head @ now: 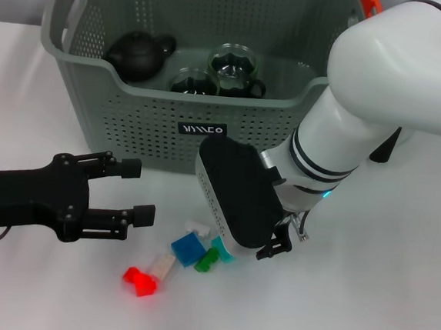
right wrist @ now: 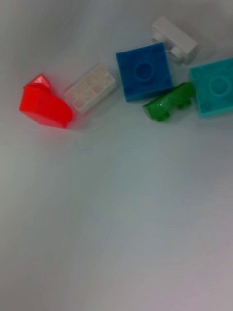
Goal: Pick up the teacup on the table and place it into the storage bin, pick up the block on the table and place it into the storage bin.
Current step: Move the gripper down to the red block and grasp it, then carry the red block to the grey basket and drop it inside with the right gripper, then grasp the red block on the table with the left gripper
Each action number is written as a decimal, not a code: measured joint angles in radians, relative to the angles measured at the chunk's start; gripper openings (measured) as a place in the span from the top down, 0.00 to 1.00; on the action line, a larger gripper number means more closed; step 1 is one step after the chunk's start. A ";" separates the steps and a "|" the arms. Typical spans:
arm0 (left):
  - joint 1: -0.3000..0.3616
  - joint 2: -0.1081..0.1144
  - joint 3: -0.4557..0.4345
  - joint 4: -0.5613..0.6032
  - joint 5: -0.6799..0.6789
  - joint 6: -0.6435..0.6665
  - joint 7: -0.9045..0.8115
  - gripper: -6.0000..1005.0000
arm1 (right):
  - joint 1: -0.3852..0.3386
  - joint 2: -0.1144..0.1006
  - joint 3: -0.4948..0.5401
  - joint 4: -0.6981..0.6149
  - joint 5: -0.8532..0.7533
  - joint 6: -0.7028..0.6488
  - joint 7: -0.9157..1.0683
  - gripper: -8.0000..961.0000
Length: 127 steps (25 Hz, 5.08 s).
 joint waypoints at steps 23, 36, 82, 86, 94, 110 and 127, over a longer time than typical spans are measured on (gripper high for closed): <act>0.003 0.000 -0.009 -0.002 0.005 0.000 0.000 0.16 | 0.011 0.001 -0.022 0.035 0.035 0.040 -0.010 0.54; 0.003 0.002 -0.011 -0.002 0.005 -0.001 0.000 0.16 | 0.016 0.000 -0.024 0.038 0.035 0.034 0.004 0.77; 0.002 0.022 -0.011 0.009 0.011 0.015 0.006 0.16 | 0.051 -0.052 0.906 -0.273 0.019 -0.570 0.053 0.77; -0.001 0.022 -0.011 0.009 0.011 0.017 0.006 0.16 | 0.047 -0.065 1.015 -0.287 0.025 -0.476 0.050 0.77; -0.004 0.023 -0.011 0.018 0.011 0.022 0.006 0.16 | 0.026 -0.065 1.019 -0.134 0.017 -0.138 0.096 0.78; -0.009 0.025 -0.008 0.022 0.012 0.015 0.008 0.16 | 0.015 -0.041 0.926 -0.073 -0.081 0.066 0.235 0.52; -0.009 0.033 -0.011 0.020 0.023 0.011 0.032 0.16 | -0.166 -0.056 0.936 -0.524 0.094 -0.543 0.329 0.01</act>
